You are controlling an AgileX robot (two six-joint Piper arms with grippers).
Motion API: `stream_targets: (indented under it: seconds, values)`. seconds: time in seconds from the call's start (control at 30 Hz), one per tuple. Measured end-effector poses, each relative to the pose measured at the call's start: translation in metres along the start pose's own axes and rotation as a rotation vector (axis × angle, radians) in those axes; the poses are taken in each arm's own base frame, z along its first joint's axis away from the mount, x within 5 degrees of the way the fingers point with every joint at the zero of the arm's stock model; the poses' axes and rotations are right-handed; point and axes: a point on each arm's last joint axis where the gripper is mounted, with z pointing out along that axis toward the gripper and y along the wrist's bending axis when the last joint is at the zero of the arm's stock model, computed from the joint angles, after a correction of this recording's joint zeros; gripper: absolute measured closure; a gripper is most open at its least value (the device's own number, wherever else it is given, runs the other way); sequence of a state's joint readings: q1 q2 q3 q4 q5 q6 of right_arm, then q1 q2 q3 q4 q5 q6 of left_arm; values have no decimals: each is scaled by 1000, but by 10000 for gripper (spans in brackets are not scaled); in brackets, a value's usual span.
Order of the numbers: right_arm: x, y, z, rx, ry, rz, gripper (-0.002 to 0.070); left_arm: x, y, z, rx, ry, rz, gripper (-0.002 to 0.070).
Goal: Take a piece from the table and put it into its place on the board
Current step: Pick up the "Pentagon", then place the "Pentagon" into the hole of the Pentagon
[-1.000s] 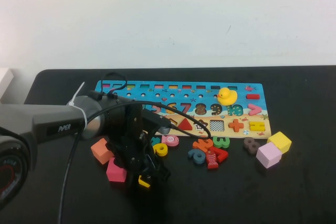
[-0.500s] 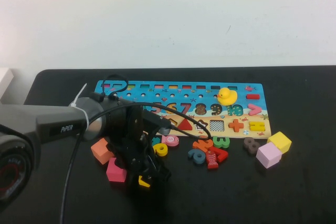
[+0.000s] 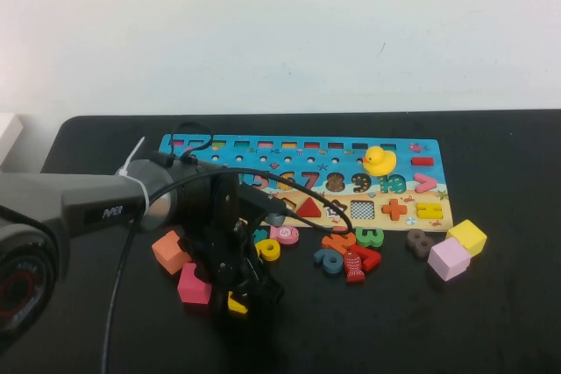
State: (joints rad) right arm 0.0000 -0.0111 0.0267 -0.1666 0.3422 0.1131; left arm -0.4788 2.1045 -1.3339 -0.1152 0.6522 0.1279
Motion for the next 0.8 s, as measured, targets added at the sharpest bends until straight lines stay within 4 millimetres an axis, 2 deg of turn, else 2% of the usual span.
stream_targets:
  seconds: [0.13,0.27,0.4,0.5,0.6,0.8]
  values:
    - [0,0,0,0,0,0,657,-3,-1,-10,14,82,51,365]
    - [0,0,0,0,0,0,657,-20,-2,-36,13,86,90,365]
    - [0,0,0,0,0,0,657,-42,-3,-64,4,30,113,365]
    - [0,0,0,0,0,0,657,-61,-3,-85,-11,-73,123,365]
    - [0,0,0,0,0,0,657,-71,-3,-94,-21,-145,127,365]
    - [0,0,0,0,0,0,657,-82,-3,-95,-35,-235,128,365]
